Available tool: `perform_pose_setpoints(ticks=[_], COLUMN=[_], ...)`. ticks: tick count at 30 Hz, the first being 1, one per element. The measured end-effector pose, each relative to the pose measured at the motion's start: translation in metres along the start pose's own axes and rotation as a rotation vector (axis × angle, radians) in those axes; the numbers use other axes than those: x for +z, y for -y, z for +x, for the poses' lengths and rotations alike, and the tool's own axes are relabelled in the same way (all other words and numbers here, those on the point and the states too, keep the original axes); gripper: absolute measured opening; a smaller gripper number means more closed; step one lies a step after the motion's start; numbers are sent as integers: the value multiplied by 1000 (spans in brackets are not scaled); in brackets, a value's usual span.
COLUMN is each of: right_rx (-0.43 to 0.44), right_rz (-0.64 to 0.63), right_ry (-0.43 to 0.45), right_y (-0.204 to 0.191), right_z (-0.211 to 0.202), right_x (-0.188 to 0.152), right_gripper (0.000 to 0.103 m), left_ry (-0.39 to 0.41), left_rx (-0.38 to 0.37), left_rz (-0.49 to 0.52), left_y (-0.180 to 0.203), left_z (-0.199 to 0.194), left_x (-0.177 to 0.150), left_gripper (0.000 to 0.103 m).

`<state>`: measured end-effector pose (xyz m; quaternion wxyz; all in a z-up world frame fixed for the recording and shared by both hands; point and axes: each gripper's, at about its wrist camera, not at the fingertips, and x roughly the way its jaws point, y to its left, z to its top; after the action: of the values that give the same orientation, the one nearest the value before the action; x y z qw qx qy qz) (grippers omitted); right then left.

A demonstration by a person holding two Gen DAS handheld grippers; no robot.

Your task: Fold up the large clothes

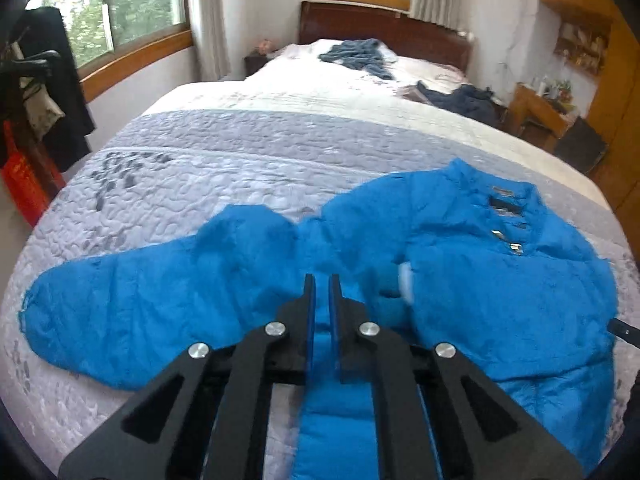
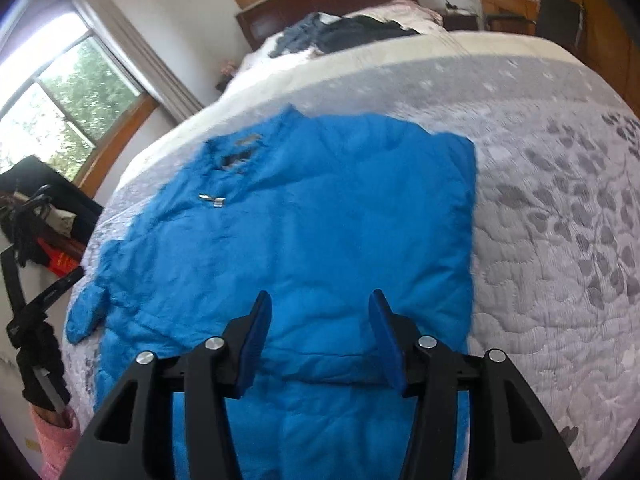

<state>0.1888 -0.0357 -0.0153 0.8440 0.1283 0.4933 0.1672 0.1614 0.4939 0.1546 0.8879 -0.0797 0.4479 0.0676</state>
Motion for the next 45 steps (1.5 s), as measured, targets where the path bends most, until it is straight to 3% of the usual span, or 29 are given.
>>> perform_pose_setpoints(ticks=[5,9,11,17,19,21,24,29,37,41,45], right_rx=[0,-34,-12,-32,-43,-25,-13,31,118,135,128], right_rz=[-51,-20,-4,-28,-23,-44,-105,-210,-359,-414,-441], right_ry=[-13,-63,-84,-77,-64,-48,-31,-92,-221,-246,-262], right_y=[-13,0,9,5,1,-10,-36,-83,-152,-177,-189], right_z=[1,21,32,35,28,17,1,1,23,31,40], right_x=[-4,-5,-6,-9,-10,-11,-18,-36,-70,-84,-91], right_gripper=[51,51,51,52,54,54,57,62,63,63,63], left_ry=[-67,-149,-171,-157,-151,-103,-45,-37,-87,-79,-68], left_rx=[-173,-145,-151,-196,-213,-212,-194,-113,3,21,-14], left_rz=[80,82,65,48,39,44,56,-36,-336,-489,-588], left_y=[52,62,57,47,40,28,1,-76,-210,-262,-296], left_z=[14,55,71,69,57,33,-2,-37,-48,-41,-27], left_x=[-7,-17,-21,-20,-20,-24,-34,-62,-114,-125,-126], left_gripper=[17,17,15,15,22,40,55,63,63,62,59])
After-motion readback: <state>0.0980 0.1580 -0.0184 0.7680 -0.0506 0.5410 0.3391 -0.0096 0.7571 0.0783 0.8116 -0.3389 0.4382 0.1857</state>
